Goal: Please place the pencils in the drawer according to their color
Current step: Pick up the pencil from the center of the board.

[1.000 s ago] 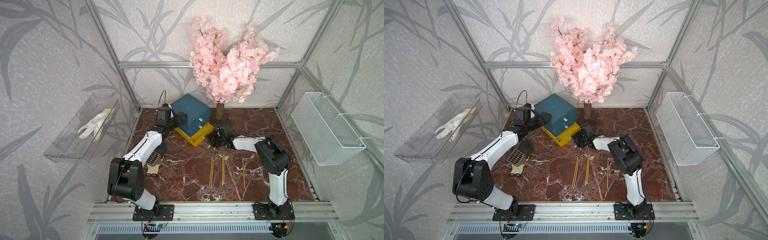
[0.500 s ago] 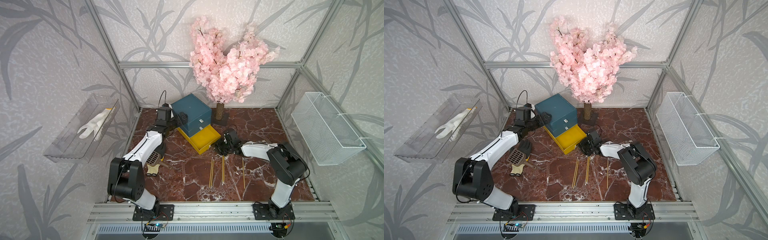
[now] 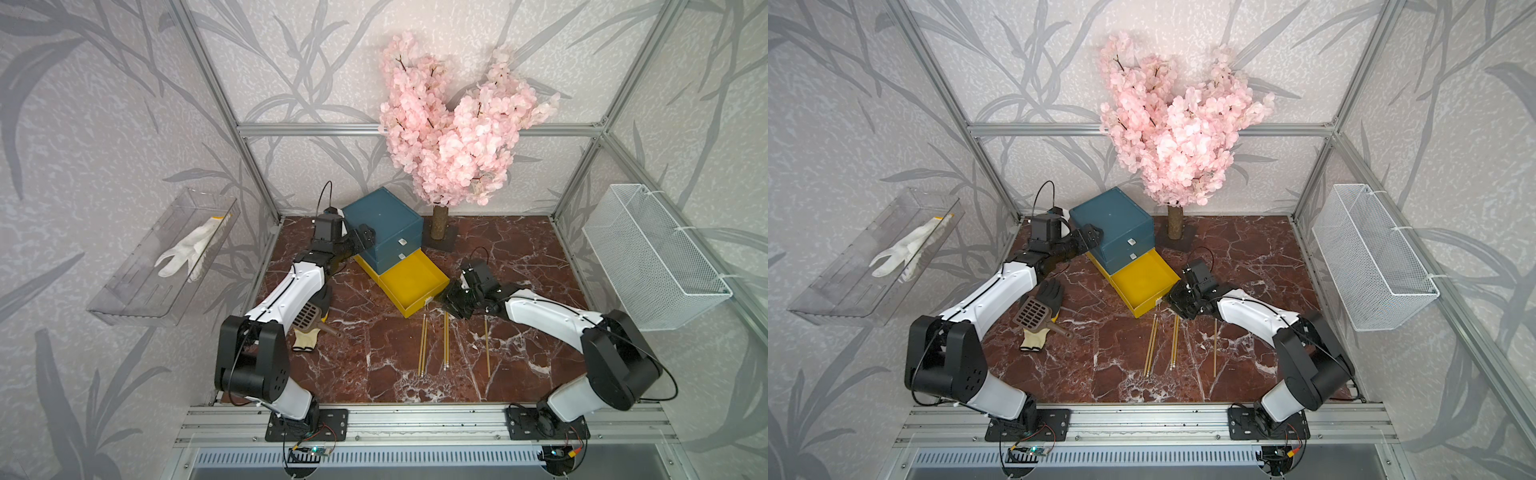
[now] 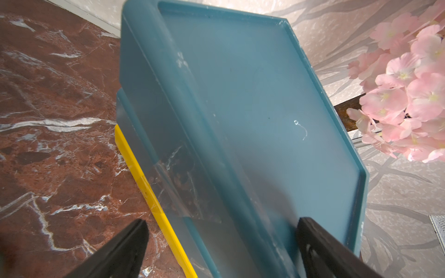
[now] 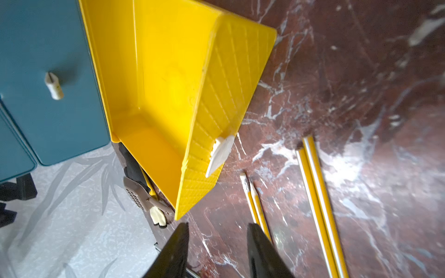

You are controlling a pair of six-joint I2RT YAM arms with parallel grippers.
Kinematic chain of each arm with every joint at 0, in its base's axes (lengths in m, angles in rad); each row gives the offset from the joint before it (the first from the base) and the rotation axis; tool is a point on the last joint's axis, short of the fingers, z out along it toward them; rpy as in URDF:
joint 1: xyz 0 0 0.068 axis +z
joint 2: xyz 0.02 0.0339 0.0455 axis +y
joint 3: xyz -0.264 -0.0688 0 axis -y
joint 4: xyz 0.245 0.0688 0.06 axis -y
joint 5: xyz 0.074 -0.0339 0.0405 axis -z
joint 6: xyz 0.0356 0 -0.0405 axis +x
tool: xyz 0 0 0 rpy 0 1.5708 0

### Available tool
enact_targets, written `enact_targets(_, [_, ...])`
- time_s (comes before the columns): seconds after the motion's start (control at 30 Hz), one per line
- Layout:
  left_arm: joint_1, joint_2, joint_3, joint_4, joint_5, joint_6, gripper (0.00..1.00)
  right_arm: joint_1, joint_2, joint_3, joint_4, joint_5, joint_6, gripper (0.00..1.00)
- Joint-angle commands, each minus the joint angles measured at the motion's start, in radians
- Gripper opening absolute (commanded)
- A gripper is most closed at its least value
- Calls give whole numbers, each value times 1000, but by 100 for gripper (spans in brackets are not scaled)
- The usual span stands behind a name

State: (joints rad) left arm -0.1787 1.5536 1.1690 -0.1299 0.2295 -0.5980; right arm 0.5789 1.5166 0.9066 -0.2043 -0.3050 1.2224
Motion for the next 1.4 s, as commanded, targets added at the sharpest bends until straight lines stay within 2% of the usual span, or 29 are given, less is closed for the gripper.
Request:
enact_targets(0.0, [-6,43,-78,-242,-28,49,100,63,-46,43,-200,71,-87,43])
enact_targets(0.23, [-7,51,-84,-230,-10,45,100,257,10,106,-311,202,-85,43])
enact_targets(0.43, [-5,43,-88,-229,-2,46,100,360,130,176,-344,237,-86,41])
enact_targets(0.93, [-5,36,-94,-219,5,38,100,382,281,258,-359,221,-110,36])
enact_targets(1.37, [-4,33,-97,-212,2,36,100,382,346,273,-400,211,-112,35])
